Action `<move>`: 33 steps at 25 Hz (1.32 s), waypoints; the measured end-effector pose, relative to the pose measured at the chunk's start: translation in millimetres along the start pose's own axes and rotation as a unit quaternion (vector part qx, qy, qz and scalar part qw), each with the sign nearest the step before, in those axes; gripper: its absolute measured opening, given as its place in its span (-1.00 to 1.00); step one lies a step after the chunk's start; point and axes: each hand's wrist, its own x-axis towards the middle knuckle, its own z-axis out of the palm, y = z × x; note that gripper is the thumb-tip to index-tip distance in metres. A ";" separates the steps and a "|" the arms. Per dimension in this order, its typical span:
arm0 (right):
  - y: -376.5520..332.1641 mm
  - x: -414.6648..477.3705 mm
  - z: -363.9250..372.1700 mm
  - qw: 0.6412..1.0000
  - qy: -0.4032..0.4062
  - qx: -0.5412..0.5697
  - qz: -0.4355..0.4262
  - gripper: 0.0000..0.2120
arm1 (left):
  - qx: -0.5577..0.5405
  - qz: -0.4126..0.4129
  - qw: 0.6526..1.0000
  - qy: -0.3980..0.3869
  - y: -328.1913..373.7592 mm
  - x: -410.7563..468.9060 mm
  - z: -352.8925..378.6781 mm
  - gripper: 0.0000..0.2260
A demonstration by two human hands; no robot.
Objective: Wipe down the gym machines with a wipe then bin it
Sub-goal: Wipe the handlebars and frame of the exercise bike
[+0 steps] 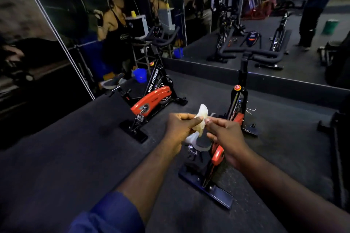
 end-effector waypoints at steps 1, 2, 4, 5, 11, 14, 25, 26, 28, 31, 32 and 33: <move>-1.8 0.2 14.5 0.999 -0.011 0.034 0.018 -0.79 | 0.009 0.007 1.000 -0.010 -0.5 8.3 -10.4 -0.85; -5.8 1.4 26.1 0.997 -0.017 0.070 0.036 -0.77 | 0.020 0.014 0.999 -0.025 -0.2 16.0 -17.4 -0.86; -14.2 16.1 41.1 0.992 -0.014 0.114 0.057 -0.74 | 0.060 0.033 0.996 -0.059 1.2 36.7 -23.4 -0.89; -17.7 25.9 44.0 0.990 -0.009 0.124 0.062 -0.73 | 0.082 0.049 0.993 -0.073 3.8 45.8 -23.6 -0.91; 11.1 132.1 49.5 0.980 0.084 0.152 0.093 -0.75 | 0.223 0.073 0.953 -0.194 -13.5 129.8 -16.6 -0.85; 38.1 173.0 41.3 0.977 0.107 0.149 0.107 -0.78 | 0.243 0.058 0.937 -0.245 -23.2 166.2 -15.5 -0.82; 116.1 209.7 11.0 0.941 0.331 -0.050 0.048 -0.70 | 0.226 -0.065 0.937 -0.260 -134.1 316.5 8.7 -0.75; 125.2 203.0 14.8 0.926 0.357 -0.117 0.048 -0.65 | 0.244 -0.078 0.929 -0.269 -154.0 322.8 10.4 -0.70; 142.5 188.9 22.1 0.893 0.381 -0.230 0.068 -0.69 | 0.289 -0.084 0.910 -0.285 -182.6 322.7 13.9 -0.66; 167.6 174.9 34.7 0.841 0.394 -0.364 0.069 -0.66 | 0.344 -0.089 0.888 -0.292 -207.5 317.6 19.3 -0.63; 178.9 173.2 38.2 0.832 0.394 -0.385 0.066 -0.65 | 0.361 -0.095 0.879 -0.296 -216.7 318.1 23.4 -0.60; 193.2 172.1 40.4 0.830 0.385 -0.398 0.066 -0.63 | 0.381 -0.102 0.867 -0.304 -223.1 316.7 27.3 -0.56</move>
